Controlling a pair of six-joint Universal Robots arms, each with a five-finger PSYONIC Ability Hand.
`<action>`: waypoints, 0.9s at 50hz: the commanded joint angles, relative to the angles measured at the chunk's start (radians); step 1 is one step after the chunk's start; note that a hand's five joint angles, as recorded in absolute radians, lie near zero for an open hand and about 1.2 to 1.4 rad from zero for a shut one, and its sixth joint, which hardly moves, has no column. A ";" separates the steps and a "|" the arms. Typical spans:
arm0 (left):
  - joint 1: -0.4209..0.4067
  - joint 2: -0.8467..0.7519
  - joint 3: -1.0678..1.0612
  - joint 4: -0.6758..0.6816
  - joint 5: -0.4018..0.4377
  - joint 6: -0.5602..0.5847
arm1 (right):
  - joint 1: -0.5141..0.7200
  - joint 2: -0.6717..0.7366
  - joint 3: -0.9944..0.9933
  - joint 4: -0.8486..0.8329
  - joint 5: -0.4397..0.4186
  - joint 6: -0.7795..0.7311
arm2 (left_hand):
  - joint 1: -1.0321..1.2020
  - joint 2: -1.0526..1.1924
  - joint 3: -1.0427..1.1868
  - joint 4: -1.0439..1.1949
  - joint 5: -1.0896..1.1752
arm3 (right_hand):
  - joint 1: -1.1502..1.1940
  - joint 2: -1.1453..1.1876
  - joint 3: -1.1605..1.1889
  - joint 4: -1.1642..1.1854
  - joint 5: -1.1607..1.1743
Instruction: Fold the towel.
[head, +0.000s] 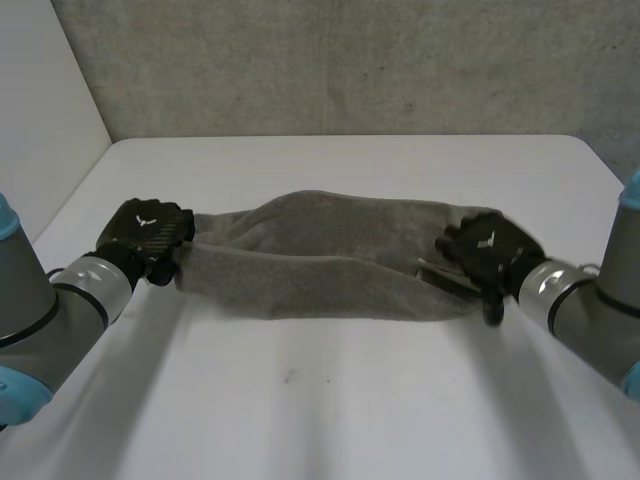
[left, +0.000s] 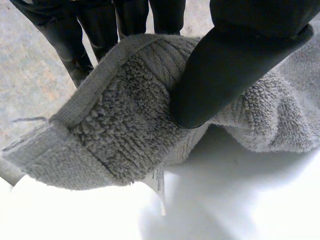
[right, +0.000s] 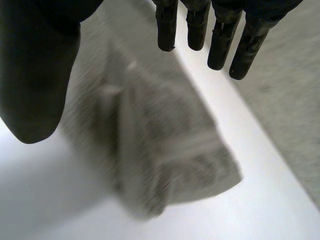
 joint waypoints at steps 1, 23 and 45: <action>-0.003 0.026 -0.004 -0.001 -0.002 -0.004 | 0.016 -0.017 -0.094 -0.008 0.012 0.143 | 0.202 0.179 0.178 0.176 0.193 | -0.059 -0.075 -0.070 -0.084 -0.061; -0.001 0.027 -0.004 -0.001 -0.002 -0.004 | 0.204 0.453 -0.646 0.226 0.216 0.272 | 0.202 0.179 0.178 0.176 0.193 | 0.059 0.043 0.048 0.034 0.057; 0.000 0.027 -0.004 -0.001 -0.002 0.001 | 0.205 0.536 -0.699 0.223 0.279 0.132 | 0.202 0.179 0.178 0.176 0.193 | 0.544 0.527 0.532 0.518 0.541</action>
